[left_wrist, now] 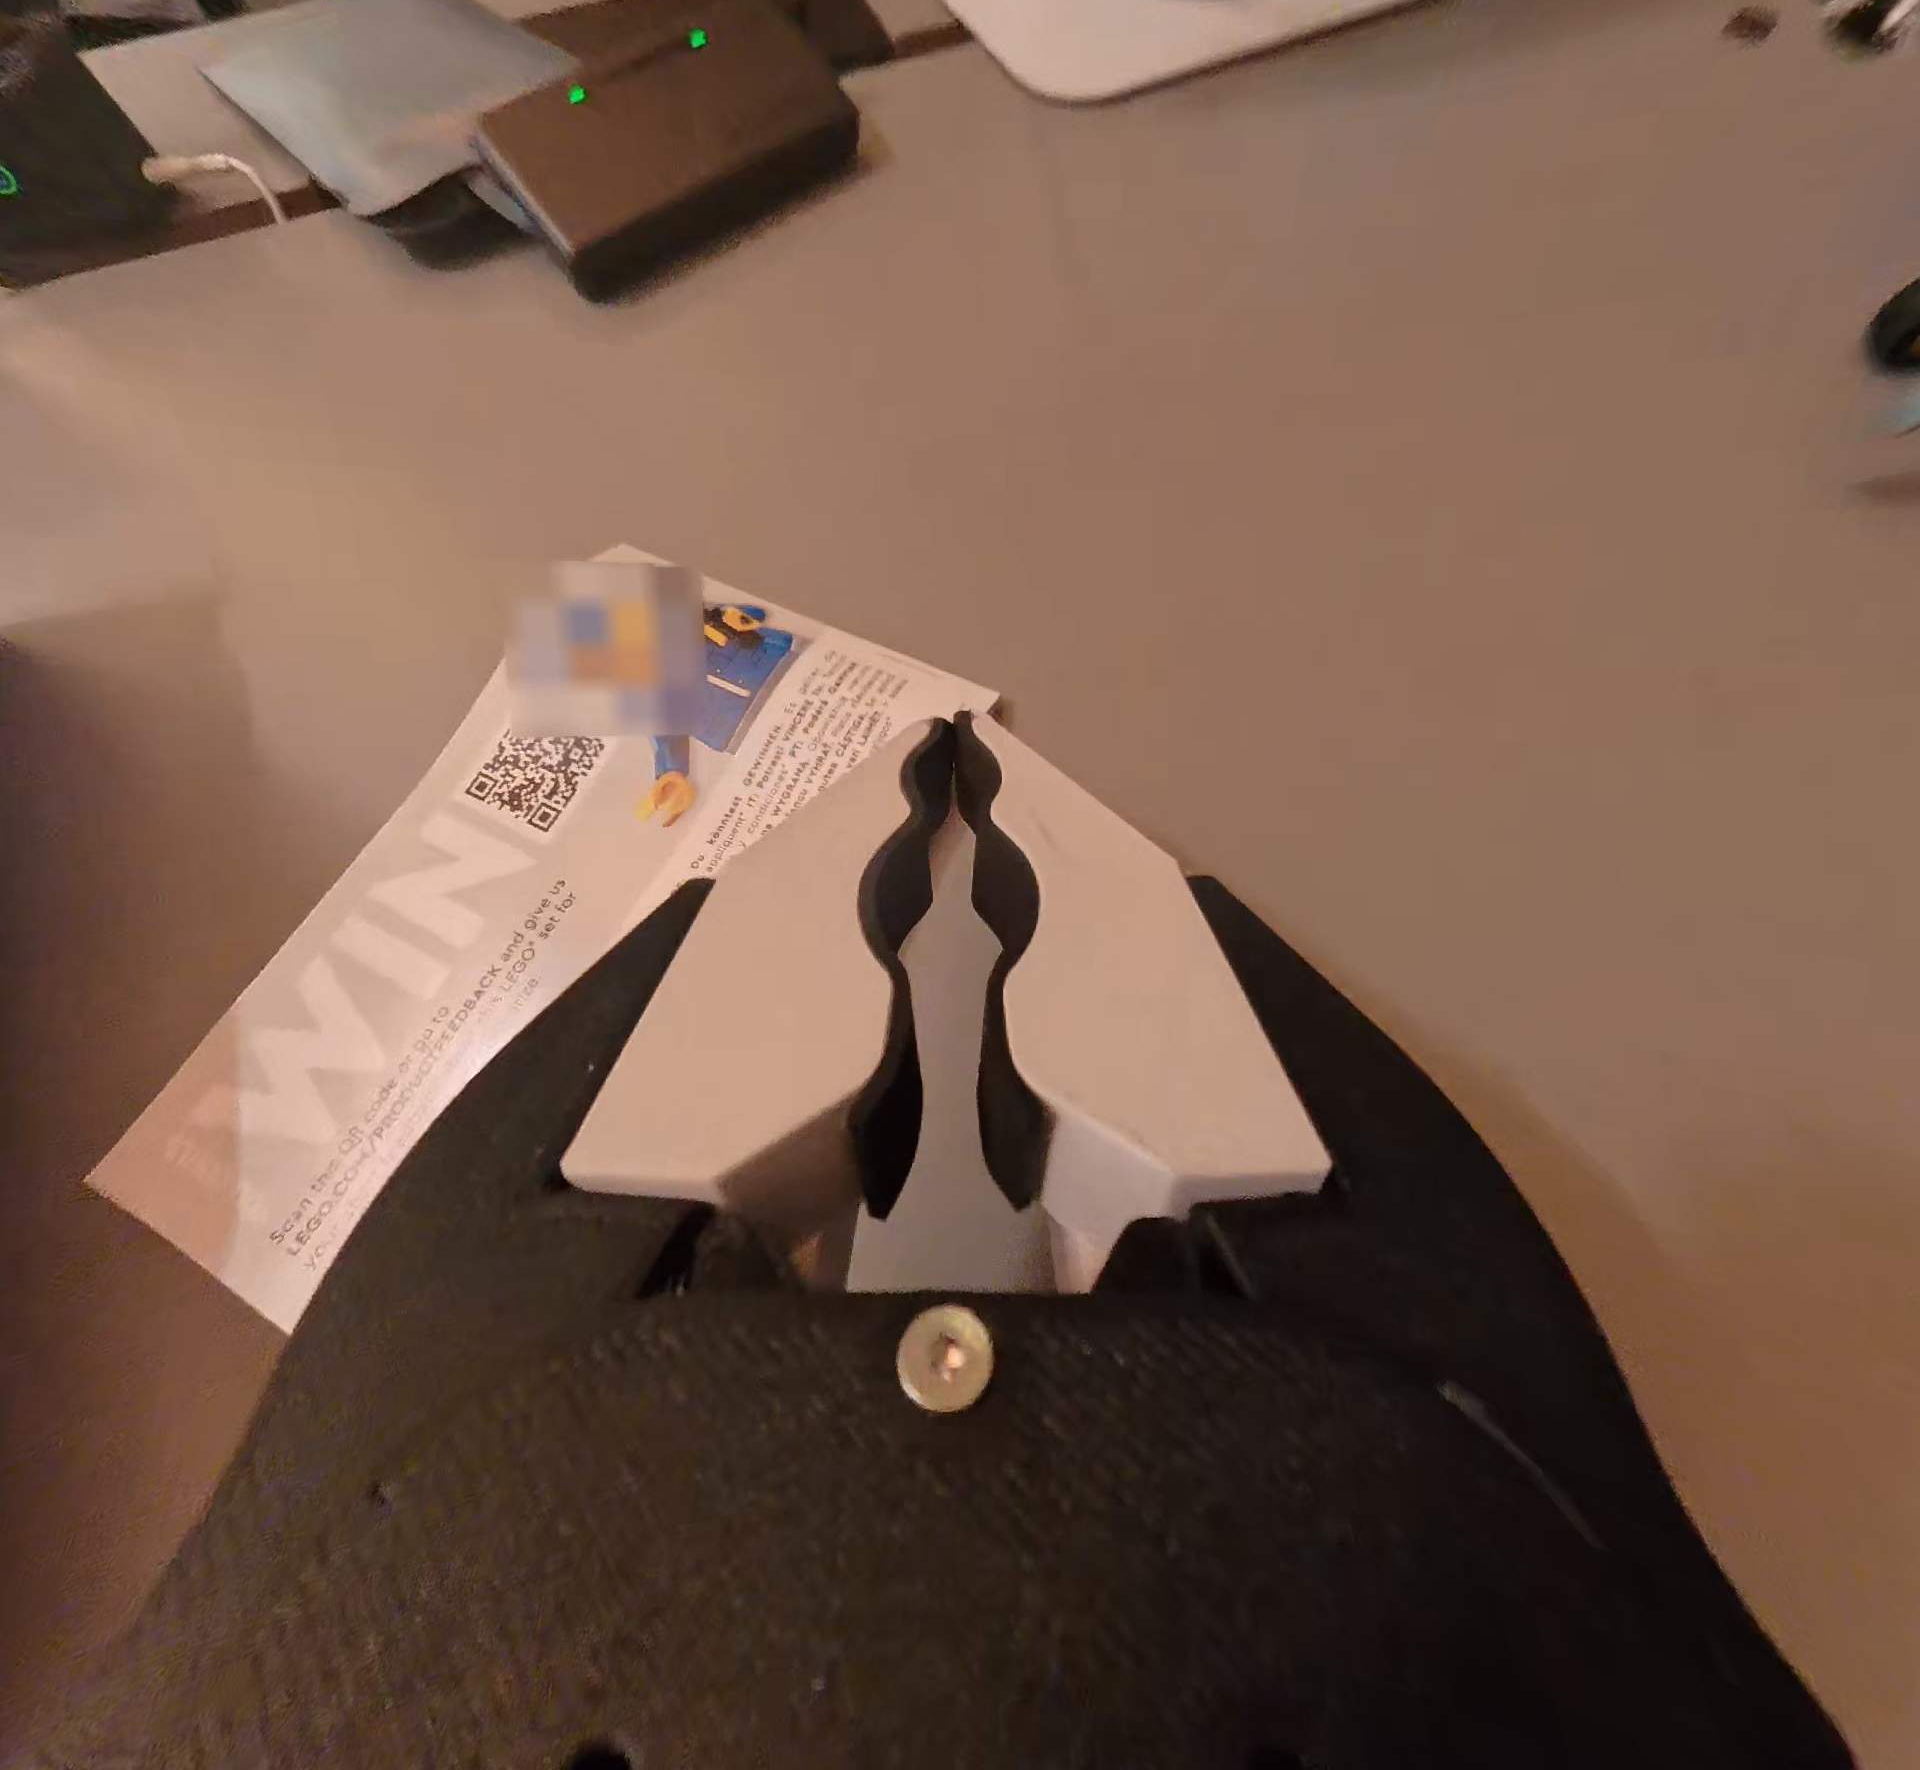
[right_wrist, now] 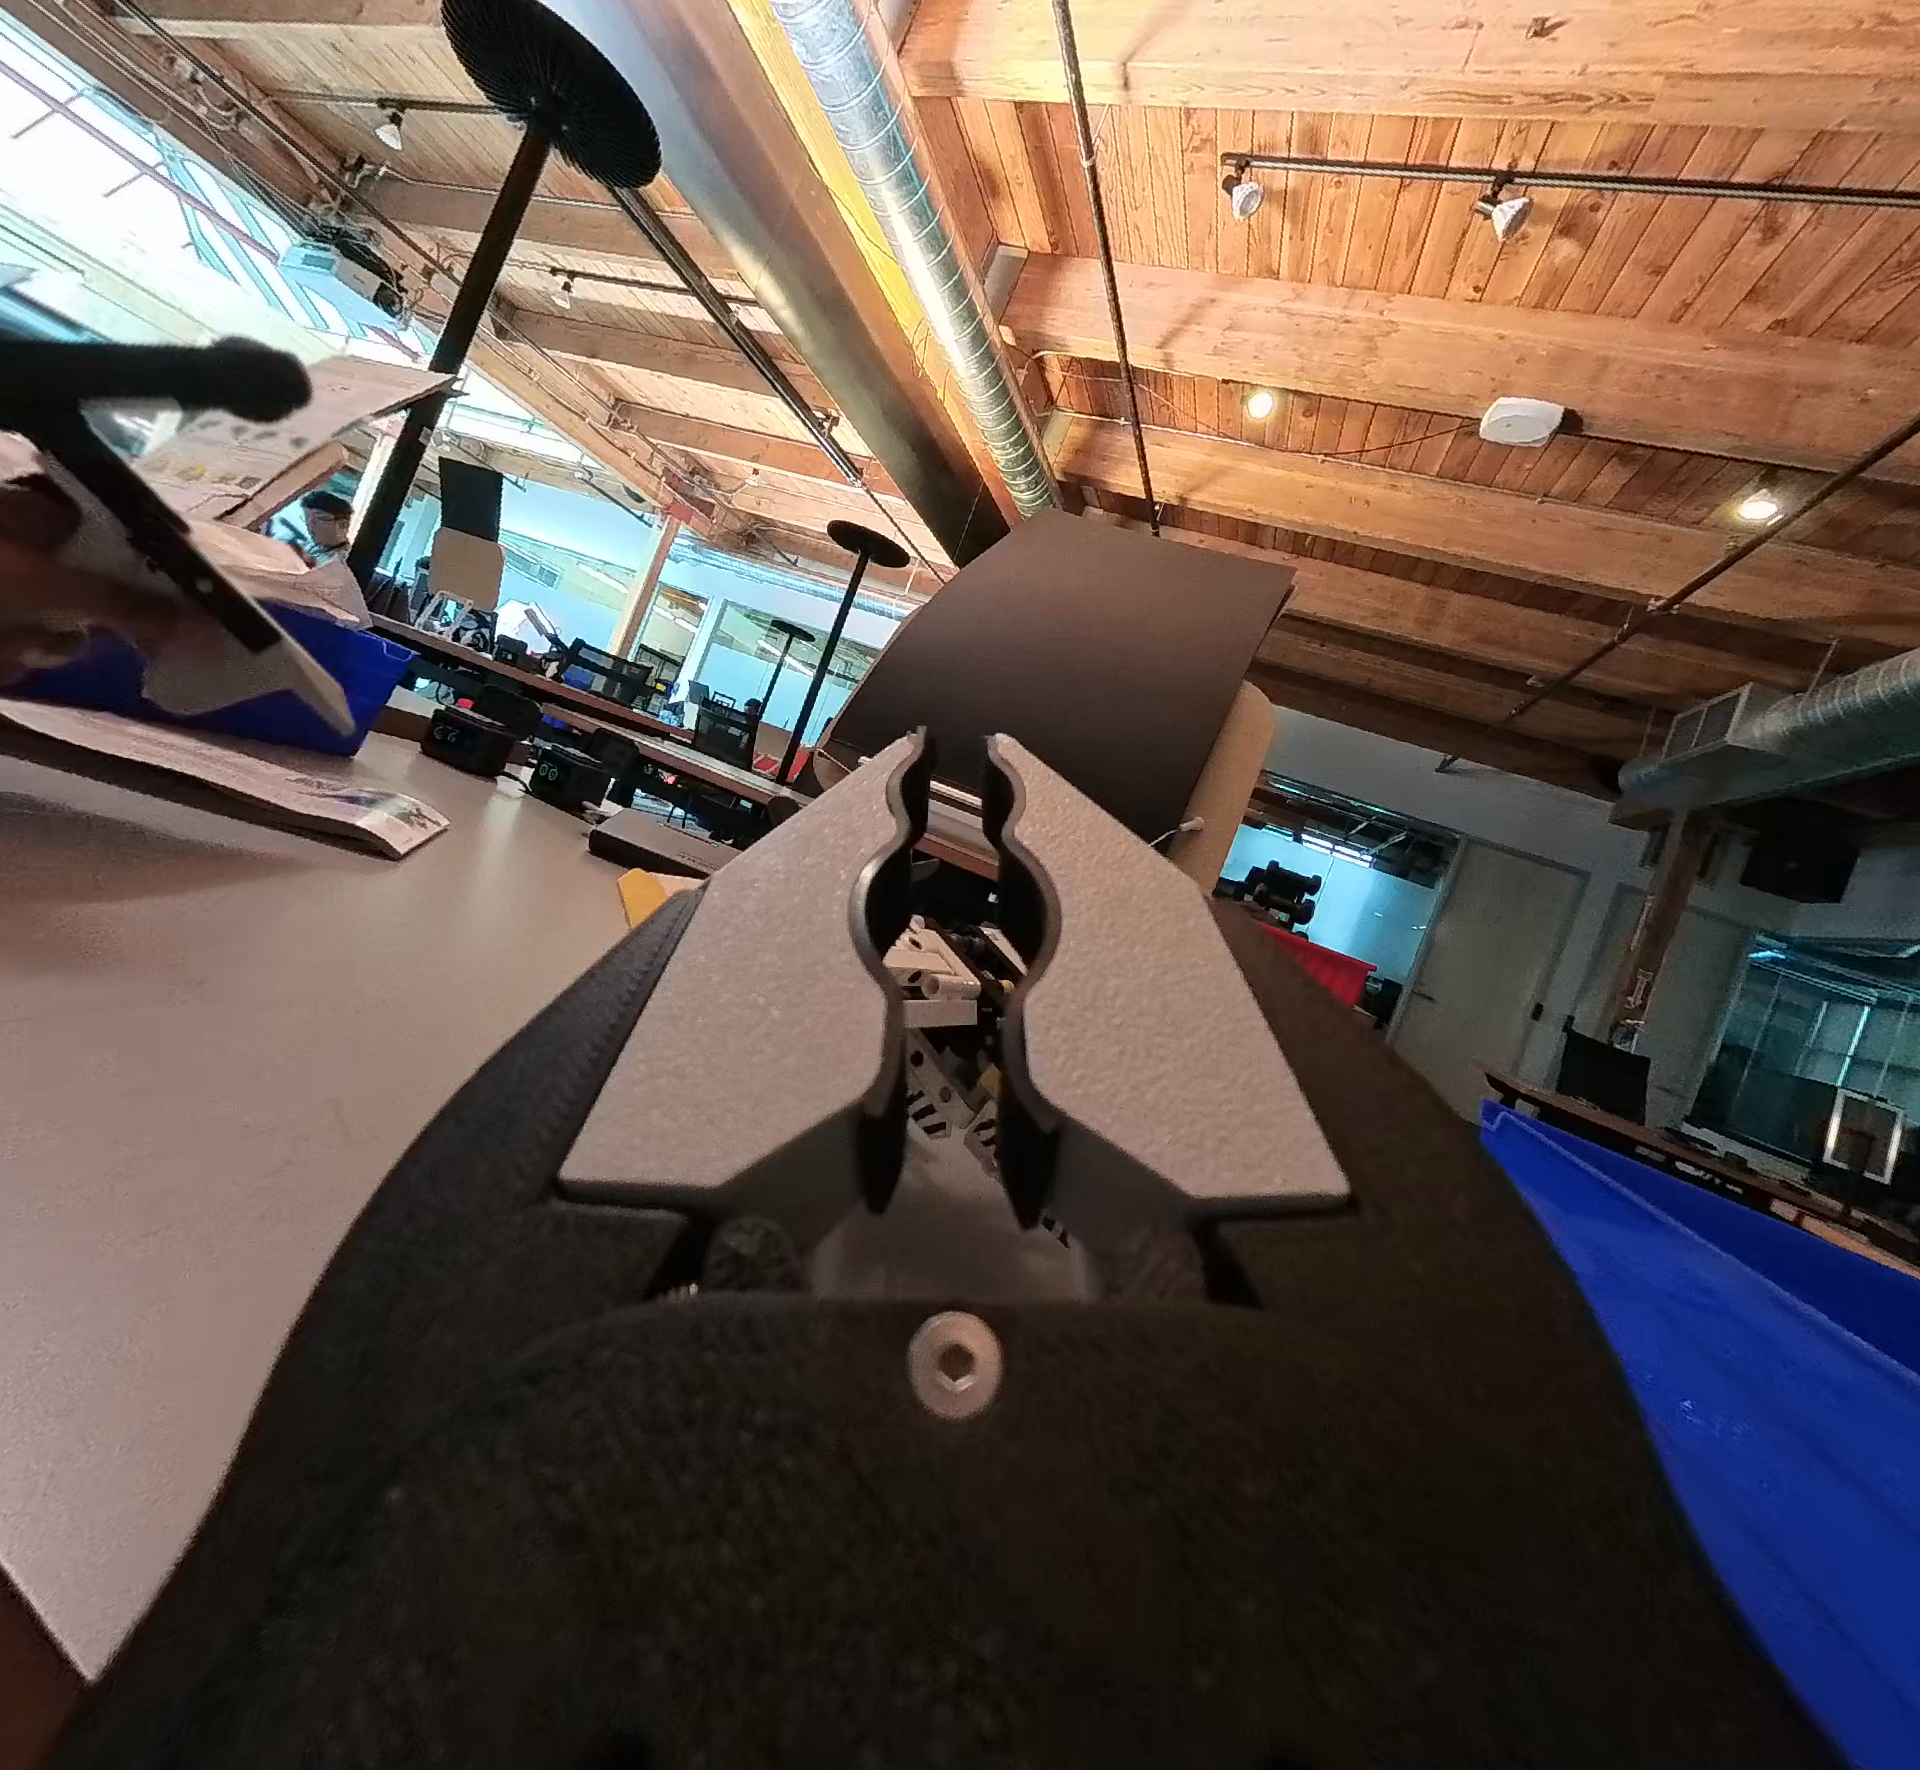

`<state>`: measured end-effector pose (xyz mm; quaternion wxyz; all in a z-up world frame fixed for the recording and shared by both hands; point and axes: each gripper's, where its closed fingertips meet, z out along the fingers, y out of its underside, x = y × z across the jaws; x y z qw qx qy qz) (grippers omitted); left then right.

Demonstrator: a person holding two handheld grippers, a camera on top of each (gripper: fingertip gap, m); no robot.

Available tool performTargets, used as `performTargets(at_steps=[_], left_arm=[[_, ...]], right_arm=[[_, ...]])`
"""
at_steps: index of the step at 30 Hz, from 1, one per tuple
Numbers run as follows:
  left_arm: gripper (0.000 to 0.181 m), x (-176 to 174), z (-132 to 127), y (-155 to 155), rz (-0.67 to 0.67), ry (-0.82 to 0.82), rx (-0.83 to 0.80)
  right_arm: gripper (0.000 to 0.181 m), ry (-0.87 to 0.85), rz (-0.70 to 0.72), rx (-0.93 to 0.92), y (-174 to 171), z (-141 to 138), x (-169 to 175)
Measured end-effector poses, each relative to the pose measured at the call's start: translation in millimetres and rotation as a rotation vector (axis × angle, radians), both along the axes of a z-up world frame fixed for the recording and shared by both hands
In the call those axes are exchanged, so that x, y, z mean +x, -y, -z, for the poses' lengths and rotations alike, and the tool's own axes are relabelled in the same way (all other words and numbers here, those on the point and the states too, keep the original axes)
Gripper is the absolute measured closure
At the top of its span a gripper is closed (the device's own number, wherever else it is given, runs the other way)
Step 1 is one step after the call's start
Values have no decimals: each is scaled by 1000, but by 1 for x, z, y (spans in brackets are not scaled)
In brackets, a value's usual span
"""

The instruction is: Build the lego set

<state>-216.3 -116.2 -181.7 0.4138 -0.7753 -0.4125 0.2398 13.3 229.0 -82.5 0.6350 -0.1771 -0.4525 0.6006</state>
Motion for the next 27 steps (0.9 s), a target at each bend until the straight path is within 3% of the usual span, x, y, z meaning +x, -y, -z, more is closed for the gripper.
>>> performTargets(at_steps=[5,8,10,12,16,18,20,24,26,27], left_arm=[[181,16,-29,3,46,-8,89],[181,15,-5,10,42,55,-7],[149,4,15,24,-47,67,-81],[144,0,29,27,-73,70,-120],[114,-7,38,36,-87,-2,-281],[116,-8,43,38,-83,-24,-350],[136,-8,49,39,-97,-17,-369],[155,-7,53,34,-84,5,-345],[181,-6,54,32,-74,11,-339],[181,-9,51,33,-92,-17,-340]], right_arm=[[175,3,3,3,1,0,-1],[176,5,6,13,2,1,-1],[176,6,9,15,2,1,-2],[176,6,8,6,1,0,-2],[176,1,1,-26,-3,-2,-1],[176,0,0,-29,-4,-2,0],[176,0,0,-23,-3,-2,0],[176,-1,0,-19,-2,-2,0],[176,-1,1,-21,-3,-2,0],[176,-1,1,-21,-2,-3,0]])
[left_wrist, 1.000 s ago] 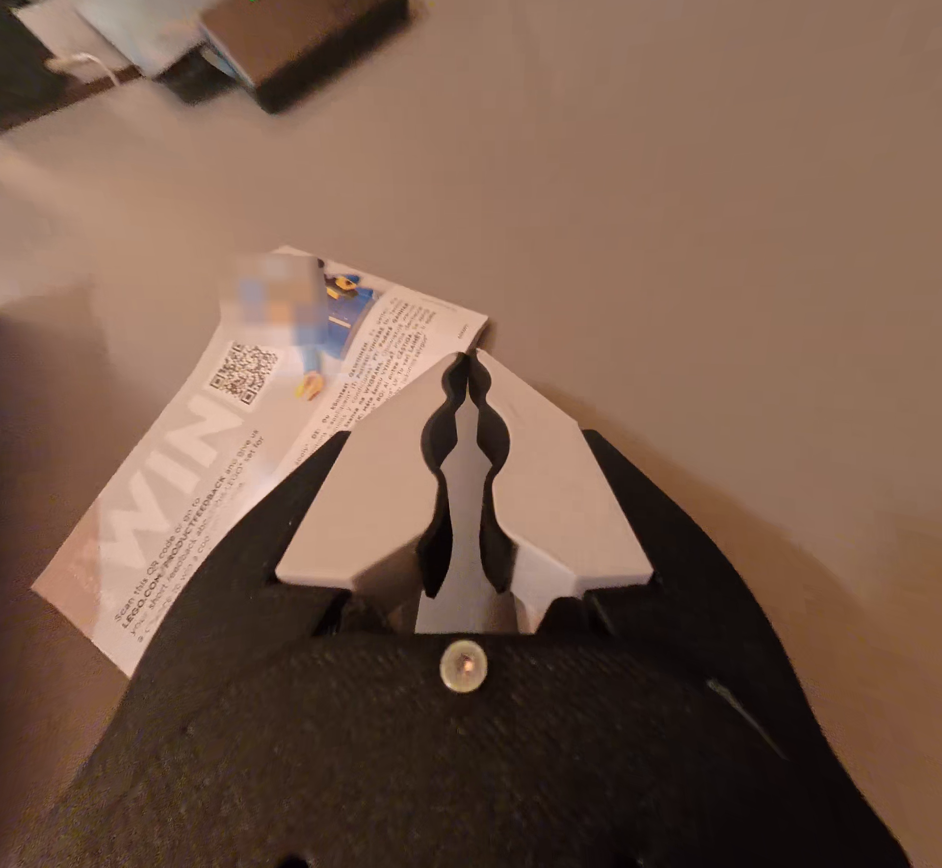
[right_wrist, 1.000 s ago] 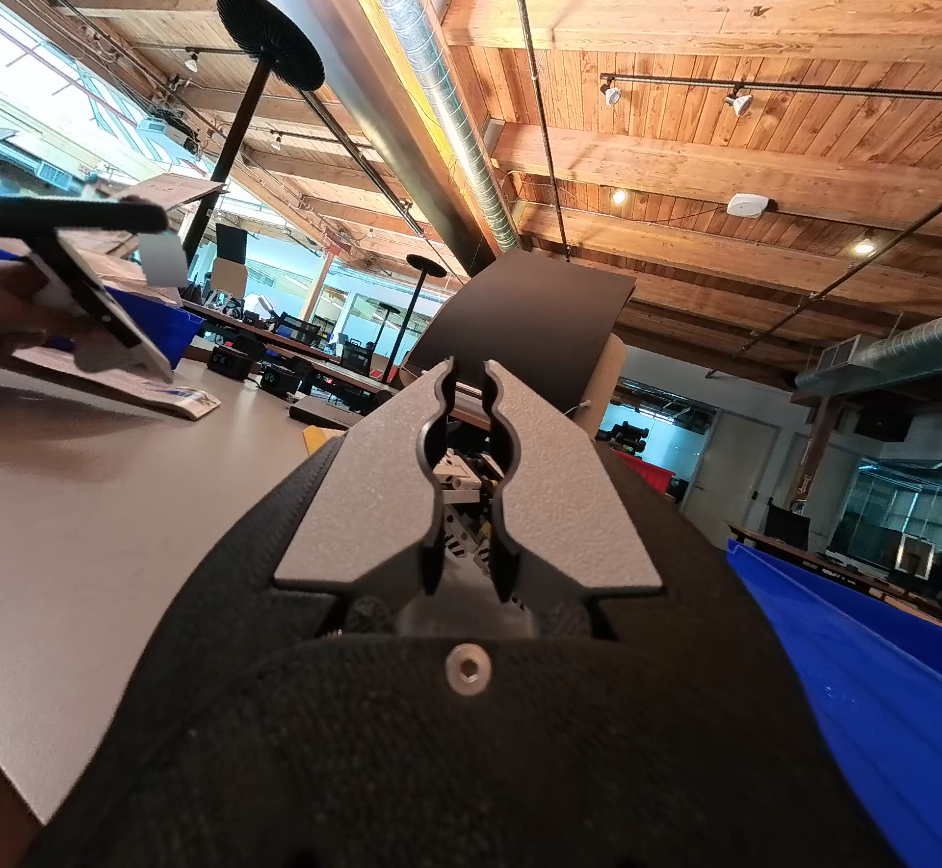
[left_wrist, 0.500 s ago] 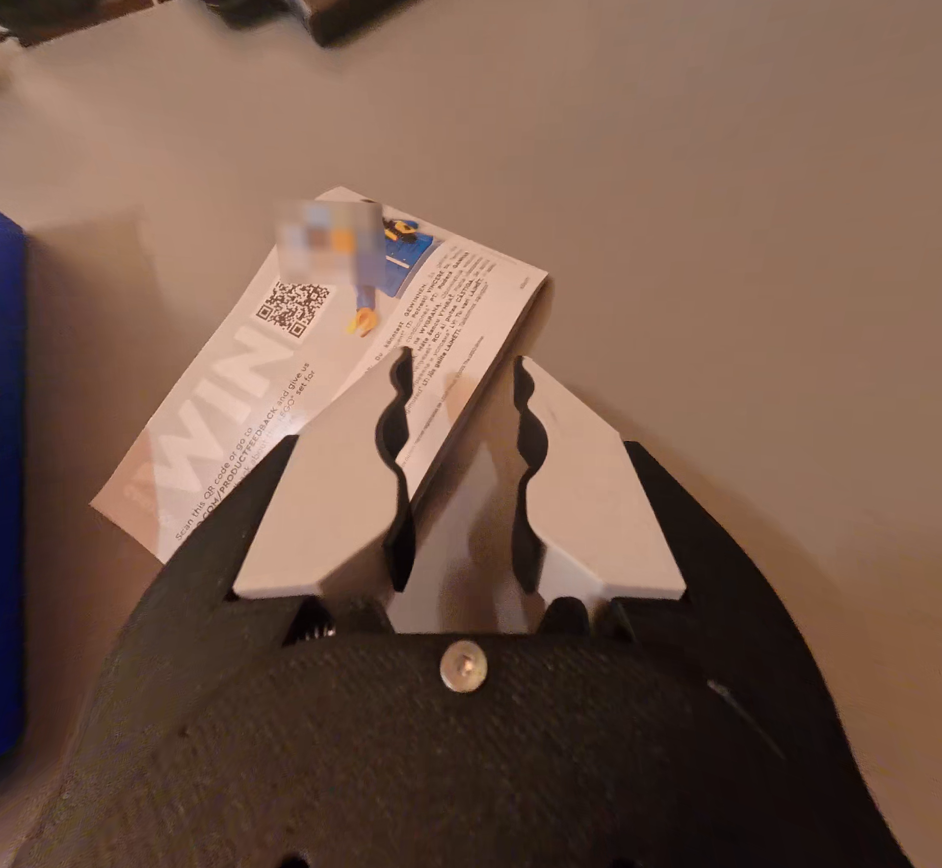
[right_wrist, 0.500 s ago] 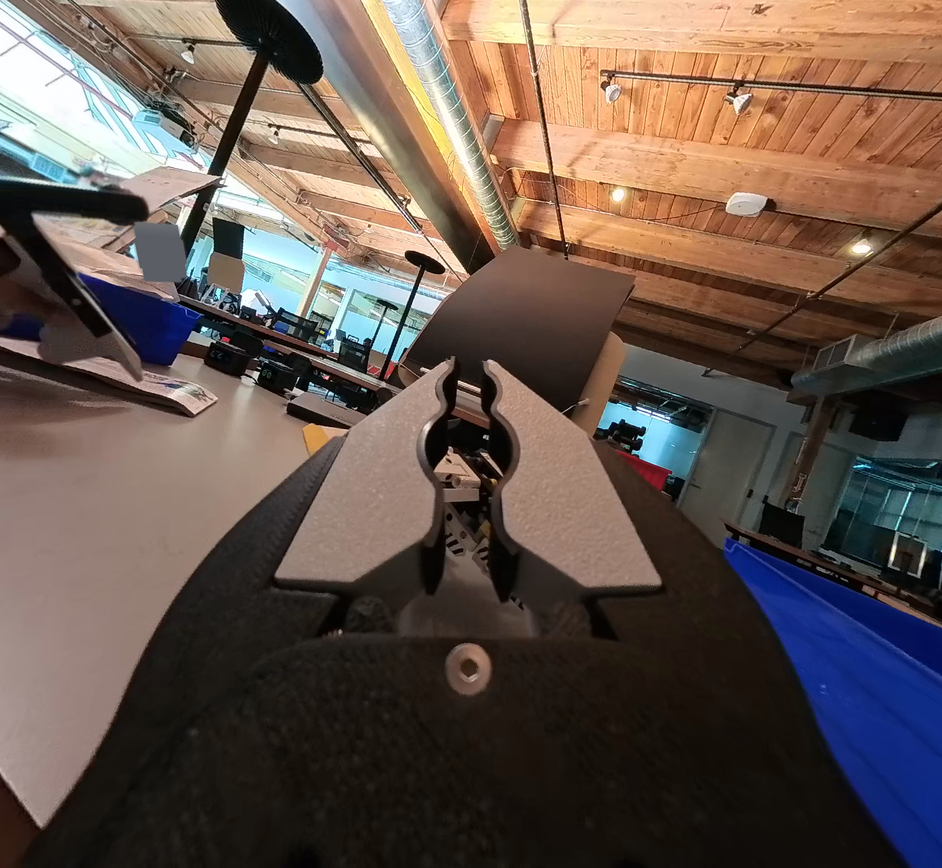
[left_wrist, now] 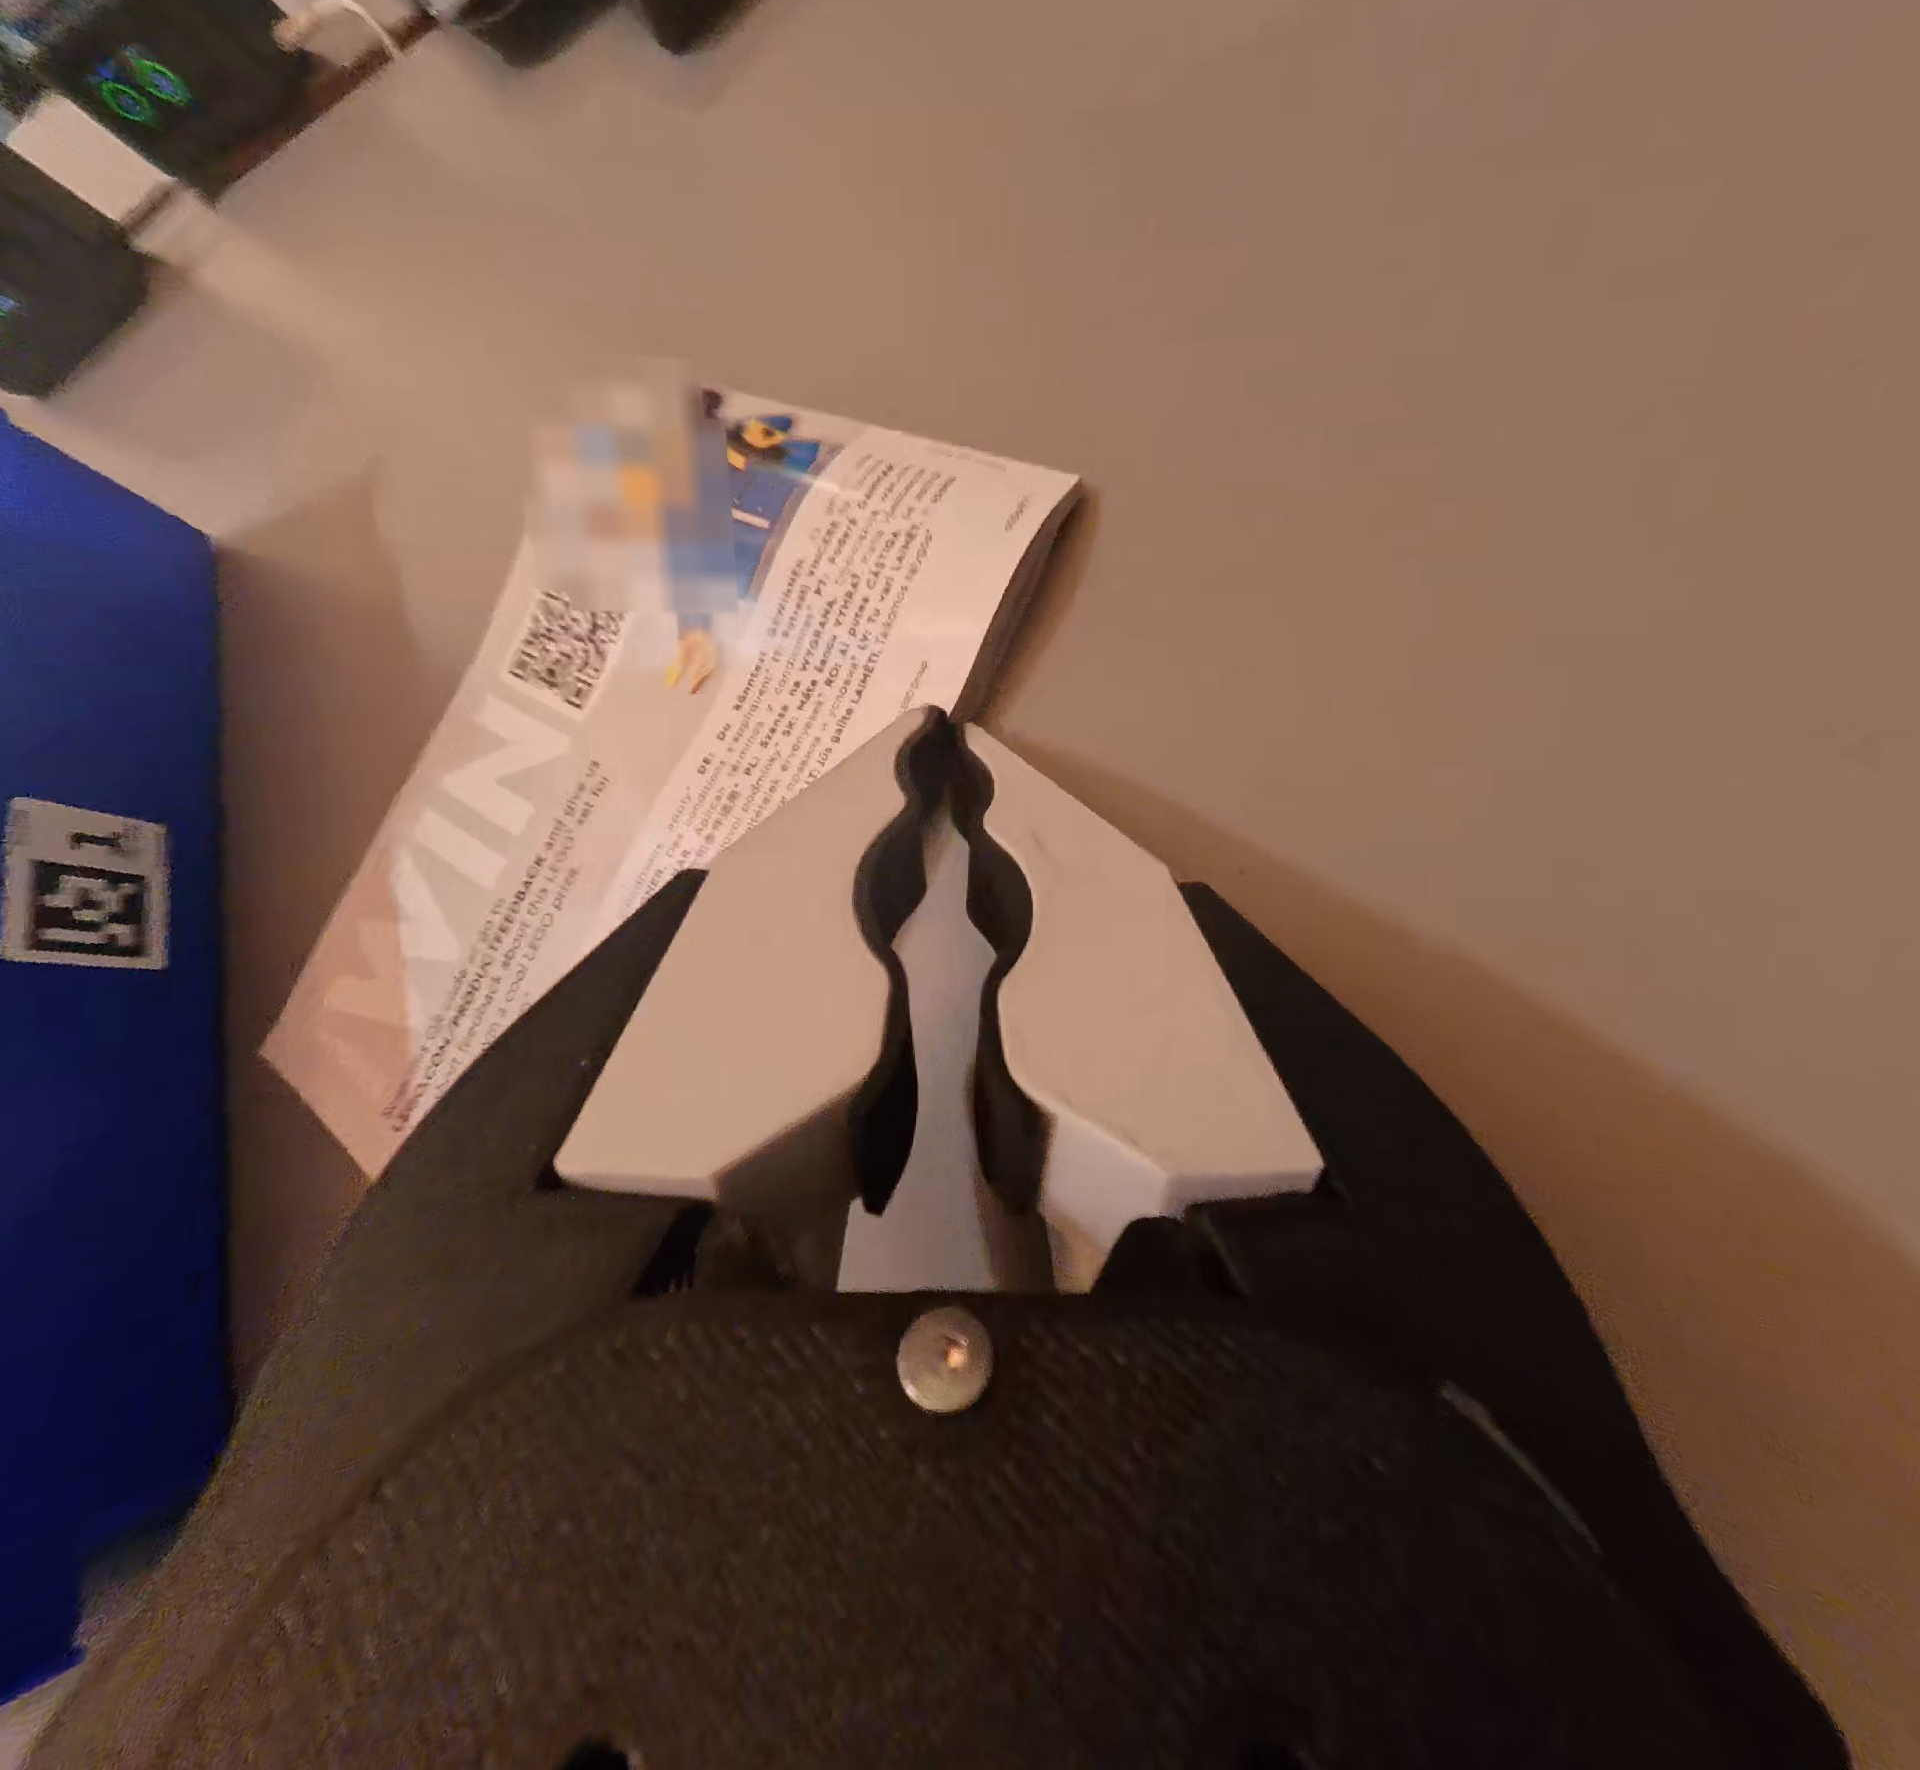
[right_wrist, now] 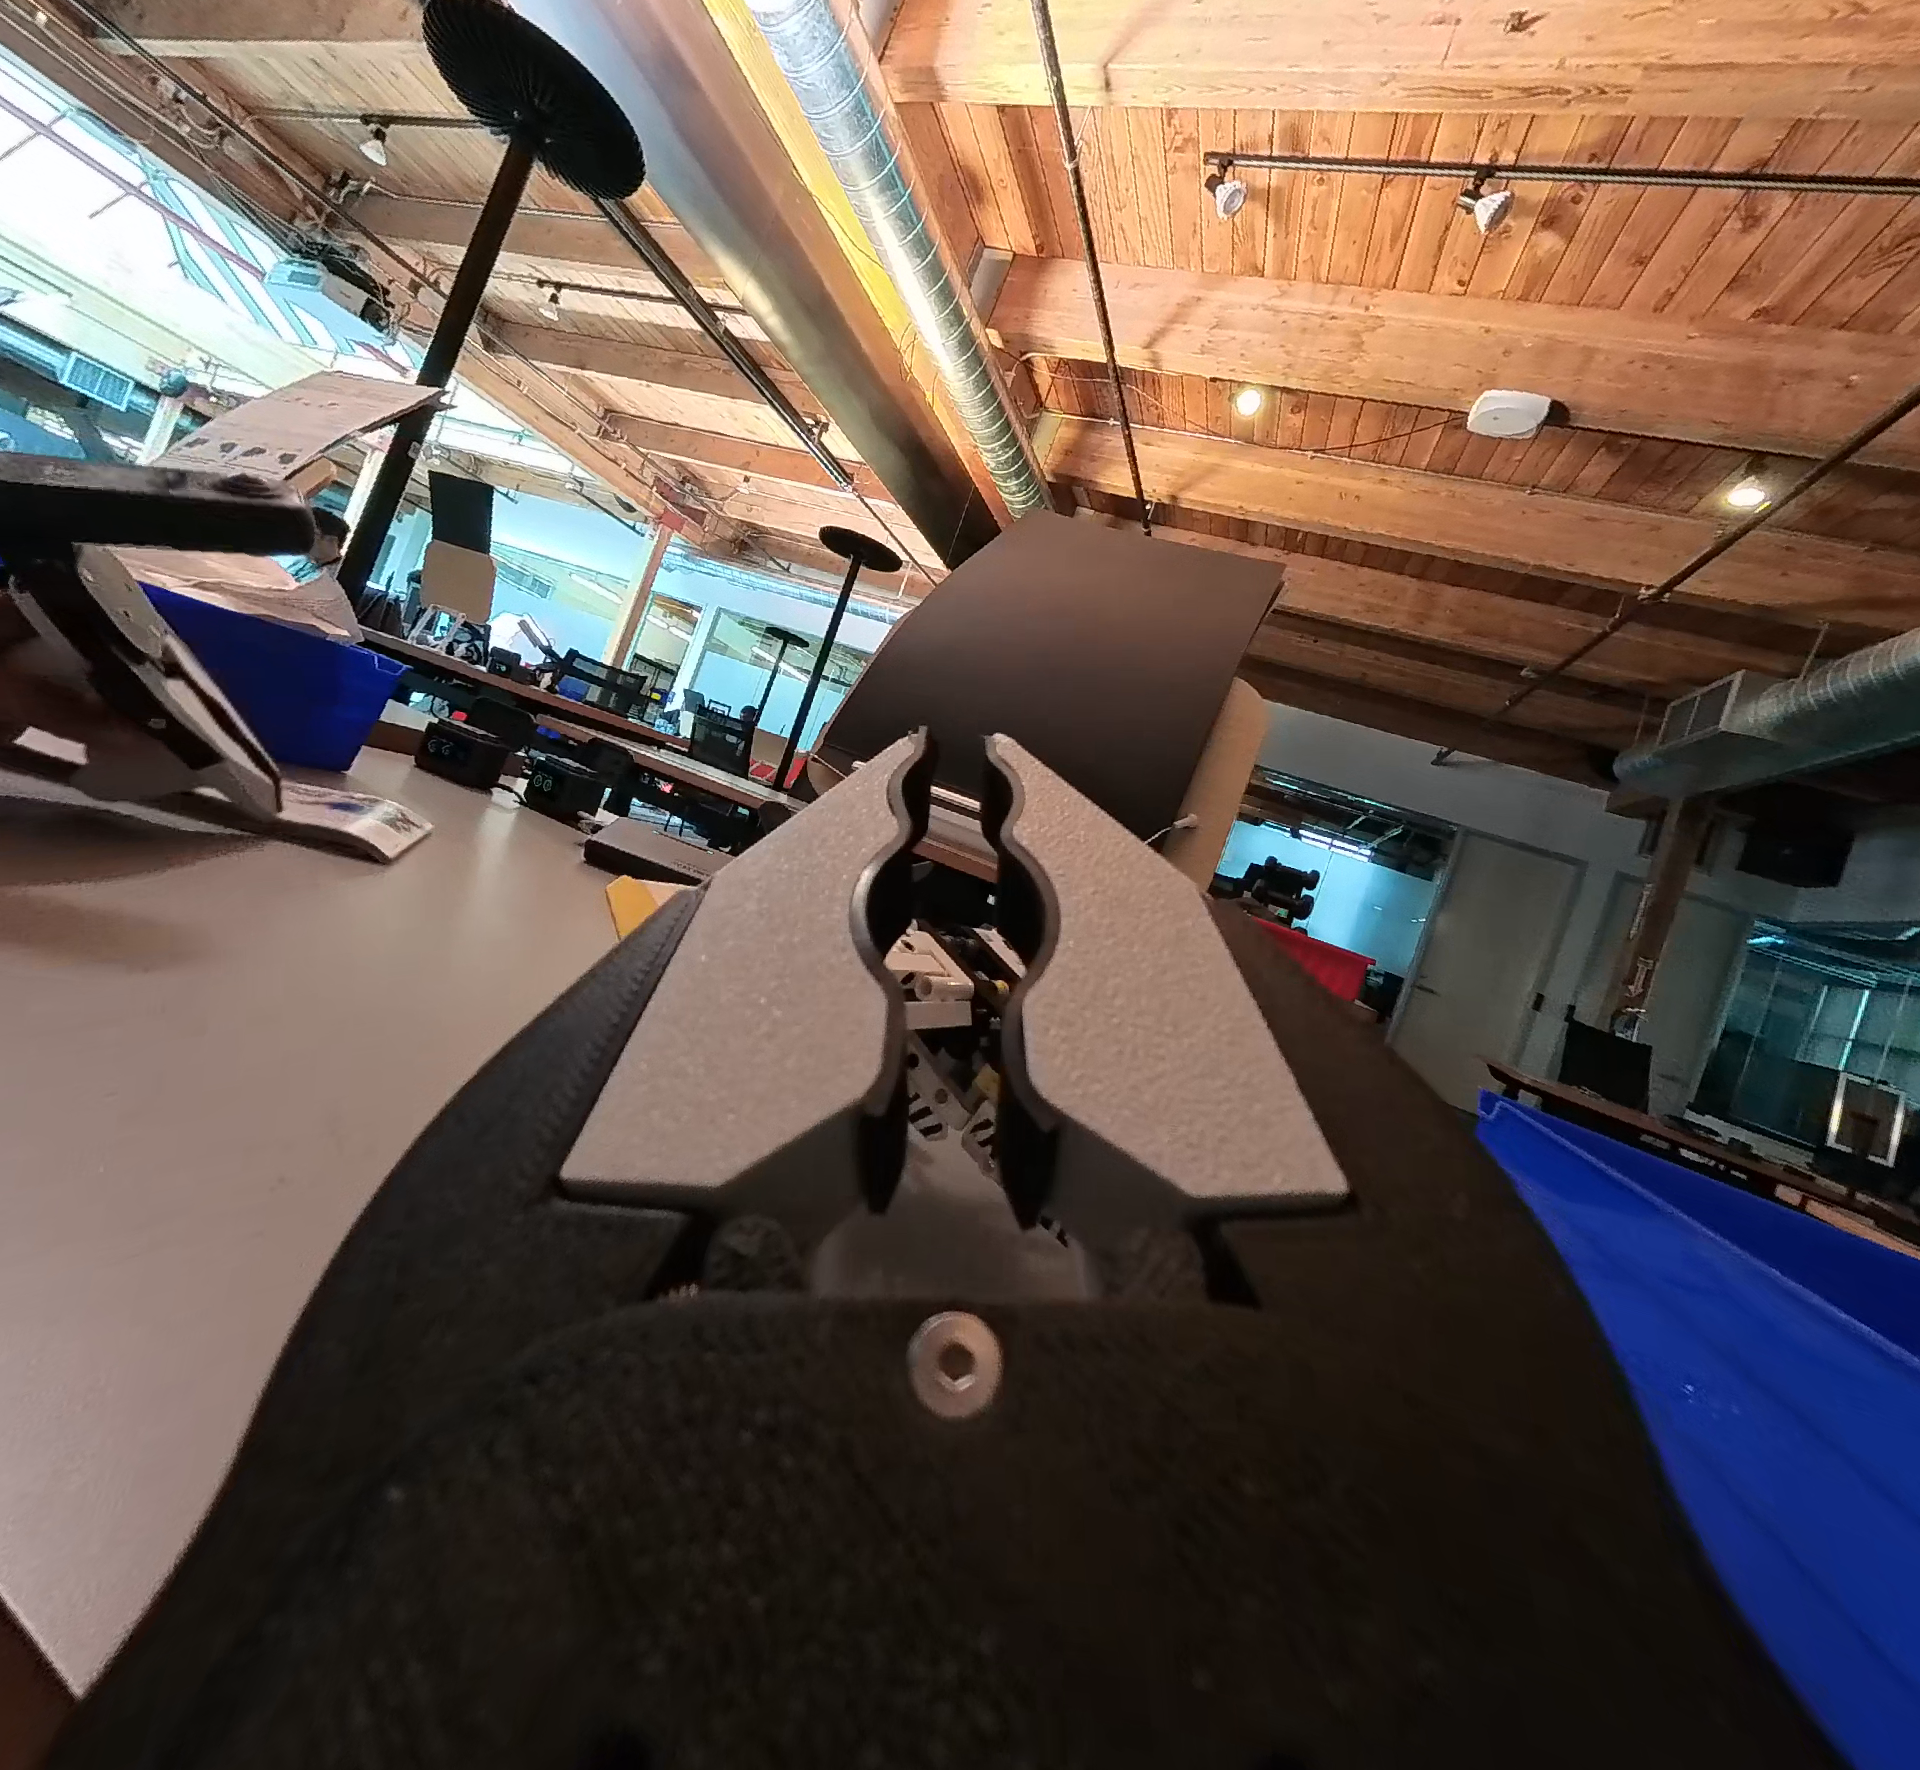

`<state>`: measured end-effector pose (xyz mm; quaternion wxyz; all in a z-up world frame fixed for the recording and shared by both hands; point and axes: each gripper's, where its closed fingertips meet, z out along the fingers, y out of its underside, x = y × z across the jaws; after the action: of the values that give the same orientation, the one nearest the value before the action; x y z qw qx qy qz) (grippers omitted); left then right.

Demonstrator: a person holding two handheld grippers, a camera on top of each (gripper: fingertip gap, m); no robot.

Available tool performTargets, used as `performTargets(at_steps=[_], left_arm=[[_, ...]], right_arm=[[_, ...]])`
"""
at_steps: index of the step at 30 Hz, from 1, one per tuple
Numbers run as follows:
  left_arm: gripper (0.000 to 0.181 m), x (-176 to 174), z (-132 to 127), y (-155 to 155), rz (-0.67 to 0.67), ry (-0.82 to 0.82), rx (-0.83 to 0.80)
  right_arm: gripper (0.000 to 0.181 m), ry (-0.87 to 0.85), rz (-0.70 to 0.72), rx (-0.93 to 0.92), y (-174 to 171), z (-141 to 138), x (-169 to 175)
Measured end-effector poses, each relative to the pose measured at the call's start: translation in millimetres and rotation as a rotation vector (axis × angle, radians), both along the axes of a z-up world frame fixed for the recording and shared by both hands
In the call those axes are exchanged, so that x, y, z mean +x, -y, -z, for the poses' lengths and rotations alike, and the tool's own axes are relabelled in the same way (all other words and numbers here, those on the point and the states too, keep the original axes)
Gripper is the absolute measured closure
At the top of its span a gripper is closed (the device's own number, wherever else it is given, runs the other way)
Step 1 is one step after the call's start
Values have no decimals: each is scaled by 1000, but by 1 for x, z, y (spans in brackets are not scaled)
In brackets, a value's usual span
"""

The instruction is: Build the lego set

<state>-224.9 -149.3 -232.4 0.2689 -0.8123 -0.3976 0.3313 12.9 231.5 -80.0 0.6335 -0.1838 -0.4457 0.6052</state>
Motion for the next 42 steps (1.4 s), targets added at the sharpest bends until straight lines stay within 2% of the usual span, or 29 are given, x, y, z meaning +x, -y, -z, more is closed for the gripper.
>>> performTargets(at_steps=[3,8,11,12,14,15,18,20,21,23,25,27,34,38,39,41,42], left_arm=[[181,-2,-14,4,0,-61,-9],[181,4,-47,1,29,-108,106],[181,1,-41,5,19,-106,104],[172,-1,-36,4,22,-101,107],[128,-6,-23,-6,56,-66,106],[121,-10,-19,-11,66,-55,88],[116,-35,-17,-20,56,-87,-7],[111,-49,-6,-10,4,-37,-114],[118,-51,-3,-8,-20,-2,-100],[155,-42,6,-15,18,99,11],[164,-38,7,-17,42,96,77],[181,-32,6,-20,67,102,107],[181,-30,3,-15,31,78,88],[181,-37,-17,2,-47,-16,105],[169,-37,-18,12,-73,-16,84],[116,-36,-6,33,-119,61,63],[100,-37,0,45,-156,95,67]], right_arm=[[176,0,2,4,0,0,0],[176,1,5,12,2,0,-1],[176,2,6,14,2,1,-1],[176,3,6,14,2,1,-2],[176,5,9,13,2,1,-2],[176,5,10,13,1,0,-3],[175,8,12,15,2,1,-4],[175,8,14,15,1,1,-4],[175,6,15,15,1,1,-4],[175,1,15,17,2,0,-3],[176,-1,17,19,2,1,-3],[176,-2,20,25,3,1,-3],[176,-23,6,-5,0,-2,4],[177,-27,-2,-48,-6,-4,5],[177,-28,-1,-50,-6,-5,5],[177,-27,2,-40,-5,-4,5],[177,-26,4,-32,-4,-4,4]])
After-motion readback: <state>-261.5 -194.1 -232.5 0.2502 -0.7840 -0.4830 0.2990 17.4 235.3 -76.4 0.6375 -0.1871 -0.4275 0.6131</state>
